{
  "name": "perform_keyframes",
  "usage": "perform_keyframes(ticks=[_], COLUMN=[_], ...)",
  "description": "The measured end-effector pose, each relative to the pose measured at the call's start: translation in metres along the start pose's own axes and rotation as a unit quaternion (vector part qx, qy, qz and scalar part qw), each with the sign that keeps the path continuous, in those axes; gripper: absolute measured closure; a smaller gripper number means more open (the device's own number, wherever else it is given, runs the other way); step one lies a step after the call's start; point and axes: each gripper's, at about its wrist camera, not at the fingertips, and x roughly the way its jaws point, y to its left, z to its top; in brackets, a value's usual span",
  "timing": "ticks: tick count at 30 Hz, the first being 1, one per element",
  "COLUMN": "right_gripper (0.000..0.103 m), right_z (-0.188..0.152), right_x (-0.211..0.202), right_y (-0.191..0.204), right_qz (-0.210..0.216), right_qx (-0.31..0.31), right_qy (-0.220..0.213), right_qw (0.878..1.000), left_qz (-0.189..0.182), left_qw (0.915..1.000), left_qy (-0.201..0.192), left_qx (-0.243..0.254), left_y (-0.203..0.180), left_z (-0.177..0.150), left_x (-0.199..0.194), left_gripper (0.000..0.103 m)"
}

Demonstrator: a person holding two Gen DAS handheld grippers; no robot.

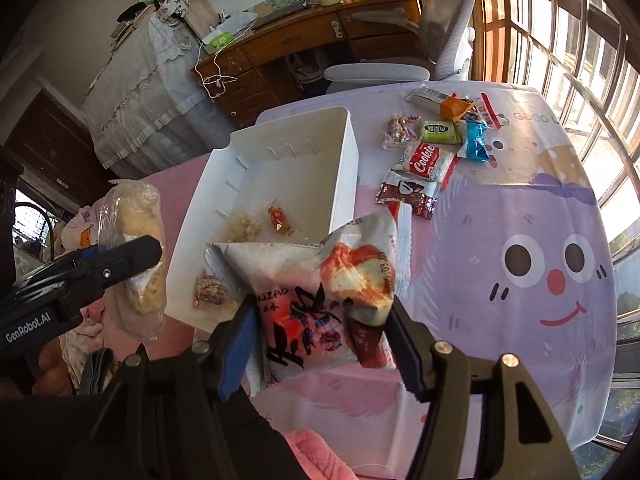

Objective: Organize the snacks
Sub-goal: 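Carry the rice-cake bag into the tray with the left gripper while the right gripper drops the white bag there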

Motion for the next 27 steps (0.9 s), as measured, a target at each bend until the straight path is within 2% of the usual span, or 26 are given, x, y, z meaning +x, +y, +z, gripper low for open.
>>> perform_keyframes(ticks=[14,17,18,21,27], right_gripper=[0.039,0.036,0.032,0.031,0.028], right_z=[0.003,0.006,0.008,0.009,0.004], right_x=[0.017,0.021,0.024,0.032,0.038], right_y=[0.066,0.071,0.072,0.072,0.073], right_qz=[0.003,0.004,0.004,0.000,-0.011], right_qx=[-0.008,-0.001,0.004,0.018,0.034], right_qy=[-0.053,-0.058,-0.057,-0.044,-0.031], right_qw=[0.999,0.998,0.998,0.999,0.999], left_qz=[-0.010,-0.013,-0.014,-0.015,-0.022], left_qw=[0.9997,0.9998,0.9998,0.9998,0.9996], left_qy=[-0.017,-0.017,-0.016,-0.012,-0.002], left_qx=[0.013,0.002,-0.002,-0.010,-0.018], left_y=[0.061,0.072,0.076,0.083,0.090], left_z=[0.009,0.011,0.012,0.011,0.008], left_x=[0.003,0.006,0.008,0.010,0.014], left_gripper=[0.050,0.050,0.048,0.033,0.025])
